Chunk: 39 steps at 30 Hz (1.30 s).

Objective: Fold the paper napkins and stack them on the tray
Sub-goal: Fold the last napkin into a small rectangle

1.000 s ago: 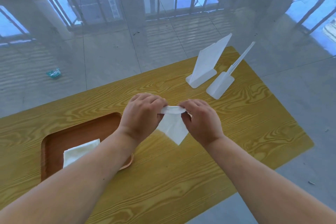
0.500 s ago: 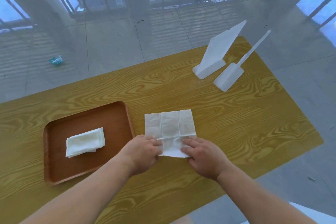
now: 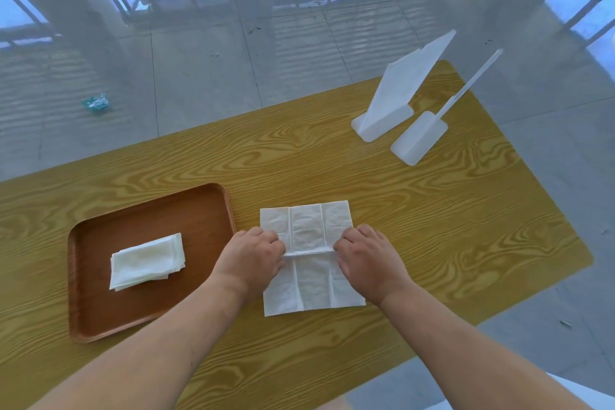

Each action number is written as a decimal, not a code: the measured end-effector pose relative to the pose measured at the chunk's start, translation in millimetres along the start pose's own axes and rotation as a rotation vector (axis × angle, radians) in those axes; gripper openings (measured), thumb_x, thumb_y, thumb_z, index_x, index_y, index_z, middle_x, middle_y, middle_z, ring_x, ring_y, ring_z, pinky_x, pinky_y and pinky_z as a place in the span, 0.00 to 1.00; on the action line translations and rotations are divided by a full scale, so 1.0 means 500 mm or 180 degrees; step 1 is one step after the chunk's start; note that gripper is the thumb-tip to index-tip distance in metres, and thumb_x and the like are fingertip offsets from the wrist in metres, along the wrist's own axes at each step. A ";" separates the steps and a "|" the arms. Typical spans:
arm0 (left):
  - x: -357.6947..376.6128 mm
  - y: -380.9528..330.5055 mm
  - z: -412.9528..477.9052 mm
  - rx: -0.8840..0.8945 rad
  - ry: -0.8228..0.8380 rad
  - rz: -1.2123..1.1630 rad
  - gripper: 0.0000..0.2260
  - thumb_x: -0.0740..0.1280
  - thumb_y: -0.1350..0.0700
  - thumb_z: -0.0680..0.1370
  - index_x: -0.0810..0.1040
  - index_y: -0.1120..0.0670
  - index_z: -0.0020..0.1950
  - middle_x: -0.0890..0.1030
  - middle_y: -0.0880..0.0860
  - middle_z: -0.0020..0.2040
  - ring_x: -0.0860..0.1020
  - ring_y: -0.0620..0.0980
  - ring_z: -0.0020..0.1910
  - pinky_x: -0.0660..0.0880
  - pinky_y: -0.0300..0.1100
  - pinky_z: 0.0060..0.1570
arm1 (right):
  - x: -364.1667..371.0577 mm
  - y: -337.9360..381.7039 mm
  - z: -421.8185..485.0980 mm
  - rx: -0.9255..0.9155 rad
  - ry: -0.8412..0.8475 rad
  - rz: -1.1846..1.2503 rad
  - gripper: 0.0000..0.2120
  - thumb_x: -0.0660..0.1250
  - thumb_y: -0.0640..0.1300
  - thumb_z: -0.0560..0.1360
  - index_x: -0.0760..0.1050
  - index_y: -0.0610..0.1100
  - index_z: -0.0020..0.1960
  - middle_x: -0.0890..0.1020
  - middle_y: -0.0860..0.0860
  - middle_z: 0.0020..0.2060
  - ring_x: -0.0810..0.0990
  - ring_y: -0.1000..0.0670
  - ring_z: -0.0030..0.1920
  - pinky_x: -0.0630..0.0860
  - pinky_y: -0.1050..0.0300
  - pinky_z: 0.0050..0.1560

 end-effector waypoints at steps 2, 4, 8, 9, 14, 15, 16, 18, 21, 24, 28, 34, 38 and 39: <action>0.002 0.001 0.003 -0.0027 -0.0047 0.0025 0.14 0.55 0.46 0.86 0.80 0.46 0.57 0.80 0.46 0.54 0.77 0.50 0.53 0.73 0.45 0.53 | 0.002 -0.002 0.003 0.0069 -0.0042 -0.0046 0.05 0.66 0.45 0.80 0.82 0.48 0.50 0.81 0.53 0.48 0.77 0.47 0.51 0.78 0.49 0.56; 0.001 0.003 0.006 -0.0056 -0.0059 -0.0038 0.15 0.55 0.46 0.86 0.81 0.46 0.57 0.81 0.45 0.54 0.77 0.50 0.53 0.73 0.45 0.53 | -0.002 -0.003 0.004 0.0110 -0.0096 0.0010 0.03 0.68 0.44 0.78 0.81 0.48 0.47 0.81 0.53 0.46 0.77 0.47 0.51 0.78 0.50 0.55; -0.022 0.019 0.002 -0.0253 -0.0170 -0.1104 0.11 0.63 0.44 0.81 0.83 0.46 0.54 0.83 0.44 0.56 0.78 0.47 0.56 0.75 0.43 0.56 | -0.029 -0.009 0.005 0.0195 -0.0279 0.0645 0.03 0.68 0.45 0.76 0.78 0.47 0.47 0.81 0.54 0.46 0.77 0.49 0.55 0.76 0.52 0.58; -0.031 0.024 0.000 -0.0409 -0.0180 -0.1494 0.10 0.64 0.43 0.79 0.82 0.44 0.52 0.84 0.43 0.56 0.79 0.45 0.55 0.76 0.42 0.55 | -0.038 -0.011 0.005 0.0246 -0.0349 0.0804 0.04 0.67 0.46 0.76 0.78 0.47 0.48 0.81 0.55 0.46 0.77 0.49 0.55 0.76 0.53 0.59; -0.080 0.026 0.007 -0.1459 0.0115 -0.4149 0.05 0.68 0.47 0.72 0.81 0.47 0.42 0.83 0.43 0.37 0.75 0.44 0.33 0.73 0.47 0.37 | -0.076 -0.016 0.014 0.0575 -0.0680 0.1365 0.20 0.62 0.59 0.76 0.78 0.45 0.58 0.80 0.55 0.53 0.74 0.52 0.58 0.69 0.60 0.59; -0.095 0.025 0.013 -0.1555 0.0122 -0.4587 0.05 0.68 0.48 0.72 0.80 0.49 0.41 0.80 0.46 0.36 0.74 0.46 0.35 0.72 0.47 0.39 | -0.082 -0.019 0.017 0.0762 -0.0832 0.1518 0.21 0.62 0.60 0.76 0.78 0.46 0.58 0.79 0.55 0.52 0.74 0.53 0.57 0.69 0.60 0.57; -0.108 0.025 0.017 -0.1653 0.0116 -0.5017 0.04 0.68 0.49 0.72 0.80 0.48 0.40 0.79 0.49 0.37 0.75 0.49 0.37 0.71 0.46 0.41 | -0.088 -0.023 0.018 0.1027 -0.1033 0.1717 0.20 0.62 0.61 0.76 0.77 0.47 0.57 0.79 0.56 0.51 0.75 0.53 0.54 0.71 0.60 0.54; -0.121 0.024 0.021 -0.1925 0.0092 -0.5951 0.04 0.69 0.51 0.73 0.82 0.49 0.44 0.81 0.51 0.41 0.78 0.52 0.41 0.75 0.45 0.43 | -0.090 -0.034 0.012 0.1769 -0.1399 0.2348 0.19 0.62 0.65 0.76 0.73 0.50 0.53 0.78 0.54 0.46 0.77 0.51 0.47 0.76 0.56 0.46; -0.118 0.009 0.025 -0.2365 0.0019 -0.7103 0.14 0.68 0.54 0.78 0.83 0.59 0.60 0.85 0.56 0.50 0.82 0.54 0.47 0.80 0.48 0.49 | -0.061 -0.026 0.004 0.2669 -0.1048 0.3388 0.28 0.60 0.74 0.74 0.72 0.48 0.48 0.81 0.51 0.38 0.78 0.51 0.35 0.76 0.52 0.36; -0.101 -0.006 0.019 -0.2607 -0.0071 -0.7420 0.13 0.64 0.56 0.83 0.81 0.60 0.64 0.88 0.56 0.52 0.86 0.53 0.49 0.82 0.50 0.51 | -0.011 0.031 0.010 0.2869 0.0119 0.4667 0.29 0.64 0.70 0.78 0.76 0.44 0.58 0.84 0.45 0.40 0.81 0.47 0.36 0.80 0.49 0.38; -0.062 -0.009 0.002 -0.2692 0.0043 -0.7032 0.13 0.63 0.55 0.86 0.80 0.58 0.66 0.87 0.58 0.59 0.86 0.56 0.58 0.81 0.54 0.60 | 0.000 0.073 0.025 0.2690 0.0173 0.5853 0.42 0.76 0.47 0.77 0.56 0.49 0.83 0.85 0.41 0.58 0.85 0.43 0.51 0.82 0.47 0.50; -0.042 0.039 -0.009 -0.2499 -0.0149 -0.5450 0.33 0.79 0.57 0.76 0.67 0.49 0.76 0.88 0.55 0.54 0.88 0.52 0.51 0.84 0.51 0.55 | -0.039 0.057 0.048 0.2217 0.0047 0.4880 0.42 0.72 0.36 0.79 0.54 0.54 0.84 0.87 0.44 0.56 0.86 0.46 0.57 0.83 0.49 0.59; -0.045 0.047 0.003 -0.2194 0.0338 -0.5461 0.47 0.83 0.58 0.71 0.59 0.45 0.82 0.90 0.53 0.50 0.88 0.52 0.49 0.85 0.47 0.46 | -0.059 0.059 0.046 0.1733 0.0223 0.4535 0.42 0.71 0.35 0.79 0.52 0.52 0.85 0.89 0.47 0.47 0.87 0.48 0.53 0.80 0.47 0.65; -0.047 0.044 0.005 -0.2126 0.0573 -0.5525 0.46 0.83 0.58 0.71 0.59 0.46 0.82 0.90 0.52 0.50 0.88 0.52 0.49 0.84 0.43 0.43 | -0.063 0.060 0.045 0.1611 0.0291 0.4488 0.42 0.70 0.35 0.79 0.53 0.52 0.84 0.89 0.46 0.47 0.86 0.46 0.54 0.78 0.46 0.66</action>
Point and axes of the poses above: each hand's wrist, its own z-axis towards the middle knuckle, its own x-axis out of the palm, y = z × x, the point moved 5 cm from there along z, towards the middle knuckle
